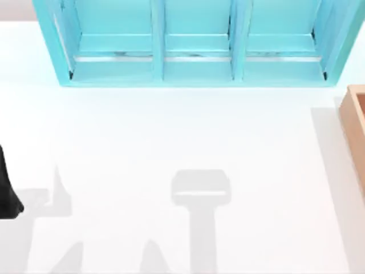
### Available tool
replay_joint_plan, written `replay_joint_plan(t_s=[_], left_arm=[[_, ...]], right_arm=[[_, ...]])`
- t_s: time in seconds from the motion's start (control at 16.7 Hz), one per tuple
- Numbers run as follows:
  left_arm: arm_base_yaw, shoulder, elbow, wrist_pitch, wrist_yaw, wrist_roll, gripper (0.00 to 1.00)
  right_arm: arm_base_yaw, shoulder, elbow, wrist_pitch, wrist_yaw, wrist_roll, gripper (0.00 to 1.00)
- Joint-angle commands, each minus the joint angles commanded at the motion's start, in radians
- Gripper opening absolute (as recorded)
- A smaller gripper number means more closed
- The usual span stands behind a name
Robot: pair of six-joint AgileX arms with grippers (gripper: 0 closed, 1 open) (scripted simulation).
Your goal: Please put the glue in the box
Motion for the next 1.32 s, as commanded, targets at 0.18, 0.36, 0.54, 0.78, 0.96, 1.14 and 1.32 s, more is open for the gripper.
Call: replay_joint_plan(t_s=[0.18,0.36,0.54,0.78,0.96,1.14,1.32], left_arm=[[0.0,0.0,0.0,0.0,0.0,0.0,1.0],[0.0,0.0,0.0,0.0,0.0,0.0,1.0],[0.0,0.0,0.0,0.0,0.0,0.0,1.0],[0.0,0.0,0.0,0.0,0.0,0.0,1.0],[0.0,0.0,0.0,0.0,0.0,0.0,1.0],[0.0,0.0,0.0,0.0,0.0,0.0,1.0],[0.0,0.0,0.0,0.0,0.0,0.0,1.0]], right_arm=[[0.003,-0.001,-0.006,0.008,-0.002,0.012,0.0],[0.003,-0.001,-0.006,0.008,-0.002,0.012,0.08],[0.003,-0.001,-0.006,0.008,-0.002,0.012,0.3],[0.003,-0.001,-0.006,0.008,-0.002,0.012,0.6],[0.003,-0.001,-0.006,0.008,-0.002,0.012,0.83],[0.003,-0.001,-0.006,0.008,-0.002,0.012,1.0],[0.003,-0.001,-0.006,0.008,-0.002,0.012,1.0]])
